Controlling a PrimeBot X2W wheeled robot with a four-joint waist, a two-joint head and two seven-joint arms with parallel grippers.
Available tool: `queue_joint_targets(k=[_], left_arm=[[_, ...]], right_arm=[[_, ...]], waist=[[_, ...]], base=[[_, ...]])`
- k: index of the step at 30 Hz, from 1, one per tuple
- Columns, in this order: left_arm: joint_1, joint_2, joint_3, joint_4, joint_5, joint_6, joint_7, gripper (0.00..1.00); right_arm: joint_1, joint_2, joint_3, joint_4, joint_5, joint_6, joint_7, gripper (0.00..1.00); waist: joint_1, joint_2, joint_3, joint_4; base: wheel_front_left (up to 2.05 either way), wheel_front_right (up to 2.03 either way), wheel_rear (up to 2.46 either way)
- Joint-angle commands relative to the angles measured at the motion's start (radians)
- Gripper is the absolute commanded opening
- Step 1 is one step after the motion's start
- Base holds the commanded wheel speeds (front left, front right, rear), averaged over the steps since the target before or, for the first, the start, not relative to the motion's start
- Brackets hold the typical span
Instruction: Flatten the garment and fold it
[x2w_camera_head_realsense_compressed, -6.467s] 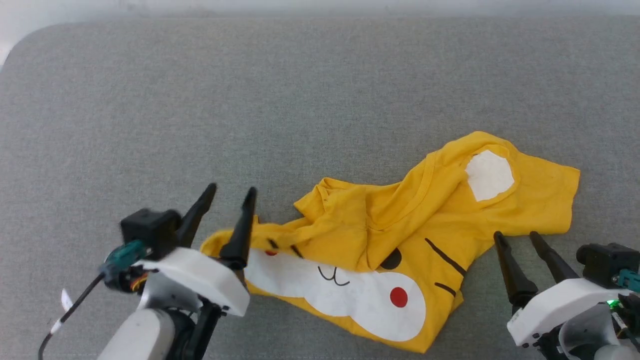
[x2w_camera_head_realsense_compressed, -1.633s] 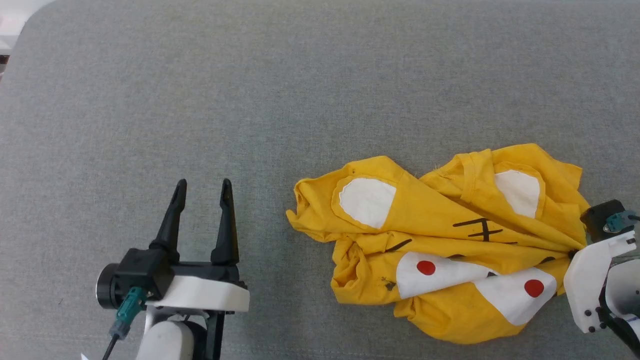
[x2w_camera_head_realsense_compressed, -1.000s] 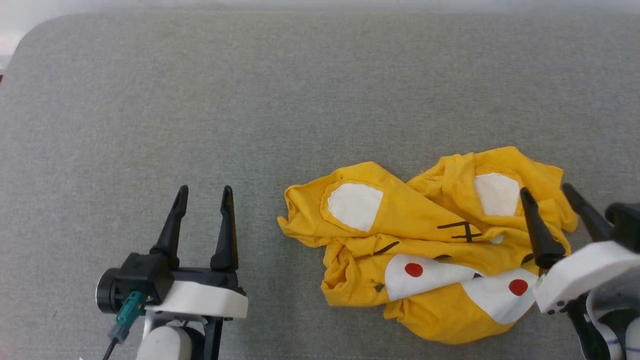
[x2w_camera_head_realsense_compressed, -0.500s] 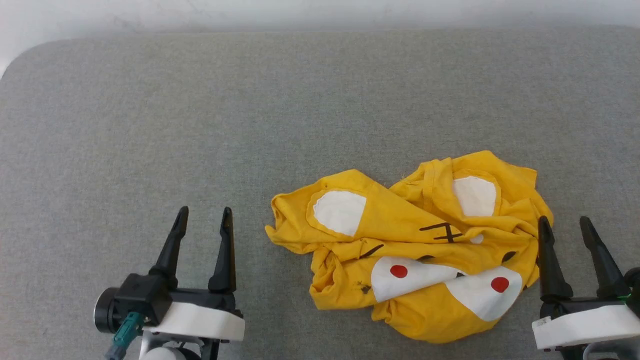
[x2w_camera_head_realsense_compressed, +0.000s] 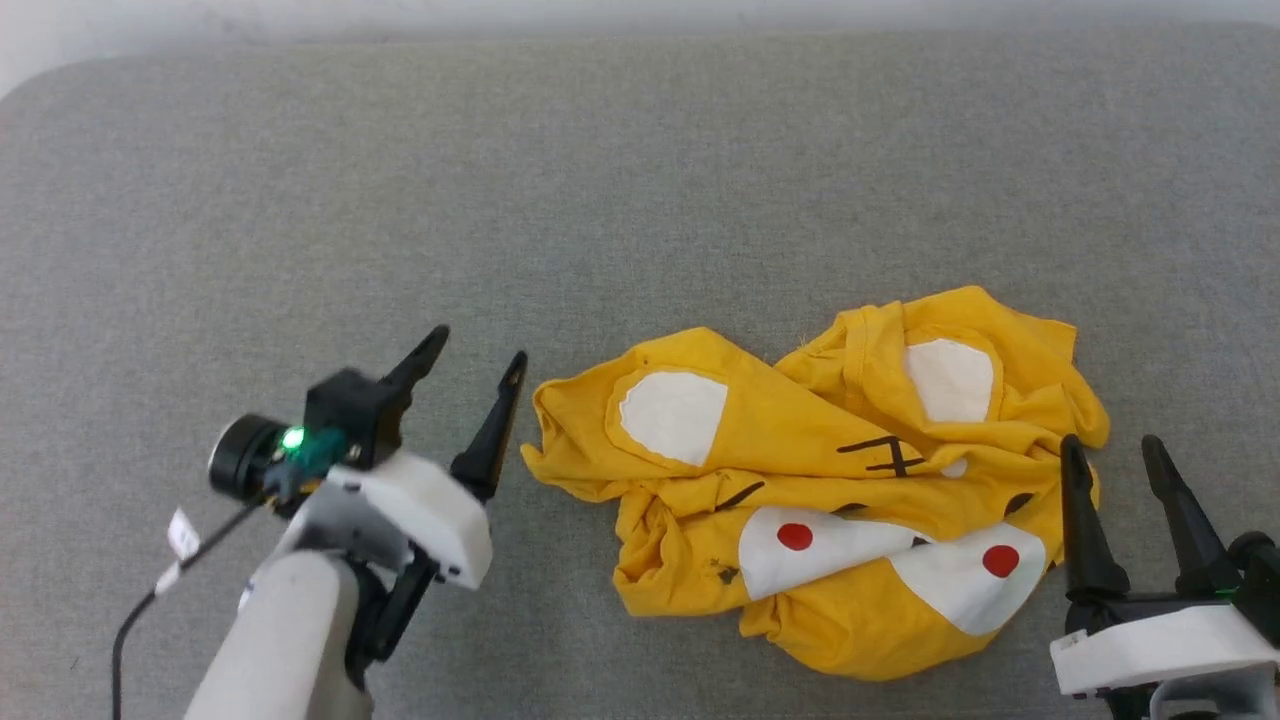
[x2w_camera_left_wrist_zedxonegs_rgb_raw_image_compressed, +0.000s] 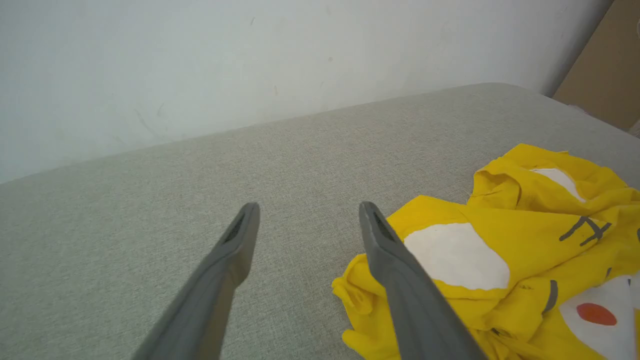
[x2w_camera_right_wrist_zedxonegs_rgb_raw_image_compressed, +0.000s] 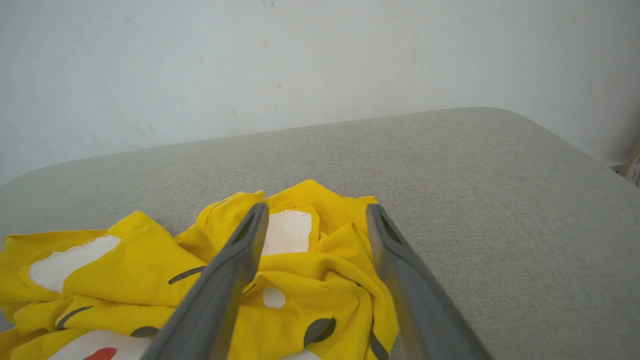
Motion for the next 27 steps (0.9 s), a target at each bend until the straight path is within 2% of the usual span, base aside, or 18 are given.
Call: queue_joint_targets(k=[1,7,14,21,22,23,27], left_arm=[[-0.054,0.013,-0.032,0.028,-0.052,-0.01,0.052,1.0],[-0.16,0.075,-0.16,0.098,-0.231,-0.011,0.231,1.0],[-0.24,0.111,-0.242,0.182,-0.302,-0.012,0.293,1.0],[-0.293,0.113,-0.332,0.291,-0.376,-0.012,0.358,1.0],[-0.298,0.113,-0.343,0.299,-0.385,-0.012,0.354,0.04],[-0.301,0.111,-0.355,0.305,-0.398,-0.012,0.351,0.0],[-0.31,0.115,-0.386,0.312,-0.429,-0.012,0.323,0.0]], right_arm=[[-0.017,0.003,0.007,0.005,0.006,-0.001,-0.006,1.0],[-0.029,0.003,0.01,0.014,0.005,-0.001,-0.001,1.0],[-0.039,0.003,0.01,0.016,0.004,-0.001,0.004,1.0],[-0.053,0.003,0.011,0.017,-0.001,-0.001,0.013,1.0],[-0.055,0.003,0.011,0.018,-0.002,-0.001,0.014,1.0],[-0.057,0.003,0.01,0.018,-0.003,-0.001,0.016,1.0],[-0.06,0.003,0.006,0.019,-0.005,-0.001,0.019,1.0]], waist=[[0.0,-0.0001,0.014,-0.007],[0.0,-0.0001,0.04,-0.02],[0.0,-0.0001,0.067,-0.028],[0.0,-0.0001,0.081,-0.029],[0.0,-0.0001,0.081,-0.03],[0.0,-0.0001,0.081,-0.03],[0.0,-0.0001,0.079,-0.029]], base=[[0.0,0.0,0.0],[0.0,0.0,0.0],[0.0,0.0,0.0],[0.0,0.0,0.0],[0.0,0.0,0.0],[0.0,0.0,0.0],[0.0,0.0,0.0]])
